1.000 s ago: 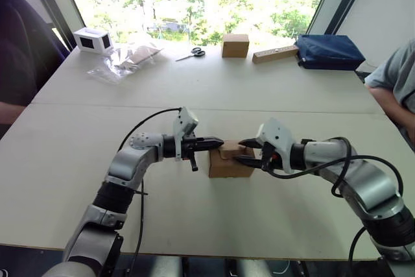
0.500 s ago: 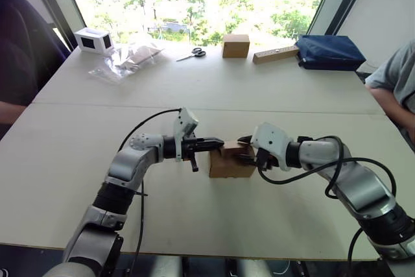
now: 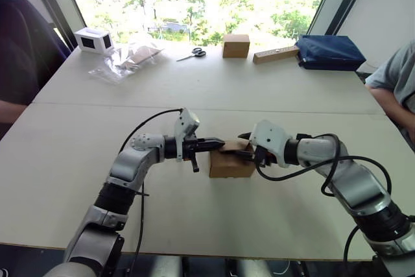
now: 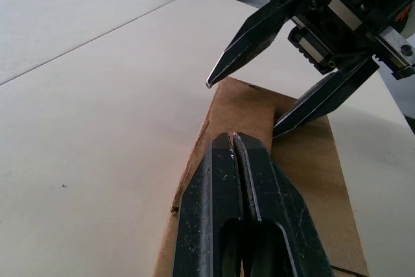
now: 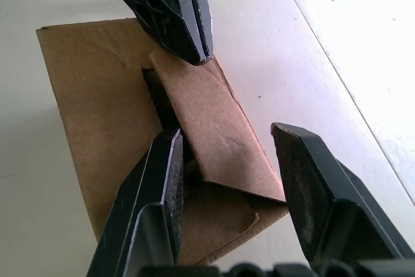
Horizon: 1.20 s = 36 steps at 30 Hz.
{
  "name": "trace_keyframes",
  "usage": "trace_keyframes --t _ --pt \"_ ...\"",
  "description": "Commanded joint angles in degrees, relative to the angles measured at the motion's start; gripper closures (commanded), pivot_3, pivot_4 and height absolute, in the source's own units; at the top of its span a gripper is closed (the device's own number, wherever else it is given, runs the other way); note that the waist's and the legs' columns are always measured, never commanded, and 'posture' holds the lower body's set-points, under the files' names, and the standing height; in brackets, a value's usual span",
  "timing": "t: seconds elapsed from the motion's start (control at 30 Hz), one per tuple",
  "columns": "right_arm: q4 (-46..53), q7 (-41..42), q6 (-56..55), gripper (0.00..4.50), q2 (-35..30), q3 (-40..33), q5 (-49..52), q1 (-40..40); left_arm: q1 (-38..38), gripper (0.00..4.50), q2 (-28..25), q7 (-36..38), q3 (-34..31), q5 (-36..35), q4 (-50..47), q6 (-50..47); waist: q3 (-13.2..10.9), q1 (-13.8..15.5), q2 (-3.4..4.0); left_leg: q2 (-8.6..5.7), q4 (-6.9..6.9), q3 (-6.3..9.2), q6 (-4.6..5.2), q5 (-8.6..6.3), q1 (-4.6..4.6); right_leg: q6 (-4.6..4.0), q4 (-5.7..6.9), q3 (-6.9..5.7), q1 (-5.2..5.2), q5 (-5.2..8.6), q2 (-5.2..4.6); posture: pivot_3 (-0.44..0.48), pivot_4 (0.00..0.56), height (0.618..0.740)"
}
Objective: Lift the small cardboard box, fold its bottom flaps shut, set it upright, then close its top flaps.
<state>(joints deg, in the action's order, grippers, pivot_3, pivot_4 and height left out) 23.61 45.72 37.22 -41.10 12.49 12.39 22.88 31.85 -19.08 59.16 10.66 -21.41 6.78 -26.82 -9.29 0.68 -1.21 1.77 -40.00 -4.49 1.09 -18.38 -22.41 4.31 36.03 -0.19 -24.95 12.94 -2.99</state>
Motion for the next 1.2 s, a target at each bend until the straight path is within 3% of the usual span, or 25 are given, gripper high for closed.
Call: trace_keyframes --t 0.03,0.13,0.33,0.53,0.87,1.2 --pt "4.67 1.06 4.39 2.35 1.39 -5.21 6.96 -0.34 0.13 4.50 0.05 0.19 1.28 1.29 0.67 0.70 0.00 0.00 0.00 0.00 0.00 0.01 0.00 0.00 0.00 0.00 0.00 0.00 0.00 0.00 0.00 0.000 0.150 0.740" --pt "5.28 -0.51 7.71 2.35 3.32 -9.60 11.42 -0.89 0.26 4.50 0.24 0.21 1.52 1.98 0.55 2.27 0.00 0.02 0.00 0.01 0.00 0.01 0.00 0.00 0.00 0.00 -0.01 0.00 0.00 0.00 -0.01 0.000 0.150 0.740" --pt "5.65 -2.42 10.78 2.35 4.93 -10.94 14.39 -1.62 -0.08 4.50 -0.16 1.06 1.49 1.27 -2.64 2.73 0.00 -0.05 0.00 0.01 0.01 0.01 0.00 0.00 0.00 -0.01 0.00 0.00 0.00 0.00 -0.02 0.000 0.150 0.740" --pt "5.30 -3.40 11.84 2.35 4.34 -9.65 14.74 -4.03 -0.62 4.50 -0.11 0.79 1.01 -0.15 -5.82 1.30 0.00 -0.02 0.00 0.01 0.01 0.01 0.00 0.00 -0.01 0.00 0.00 0.00 0.00 0.00 -0.02 0.000 0.150 0.740" --pt "5.89 -3.99 12.61 2.35 4.06 -6.91 14.47 -6.64 -2.34 4.50 -4.02 1.74 6.96 7.61 -4.93 6.37 0.01 -0.12 0.01 0.02 0.01 0.01 0.00 0.00 0.00 -0.02 0.00 0.00 -0.01 0.01 0.01 0.000 0.150 0.740" --pt "4.71 -4.59 12.27 2.35 3.88 -5.49 13.18 -5.76 -2.74 4.50 -3.30 0.08 7.75 7.99 -6.47 4.54 0.03 -0.12 0.04 0.03 0.02 0.02 0.01 0.00 0.04 -0.02 0.00 0.00 0.03 0.01 0.02 0.000 0.150 0.740"
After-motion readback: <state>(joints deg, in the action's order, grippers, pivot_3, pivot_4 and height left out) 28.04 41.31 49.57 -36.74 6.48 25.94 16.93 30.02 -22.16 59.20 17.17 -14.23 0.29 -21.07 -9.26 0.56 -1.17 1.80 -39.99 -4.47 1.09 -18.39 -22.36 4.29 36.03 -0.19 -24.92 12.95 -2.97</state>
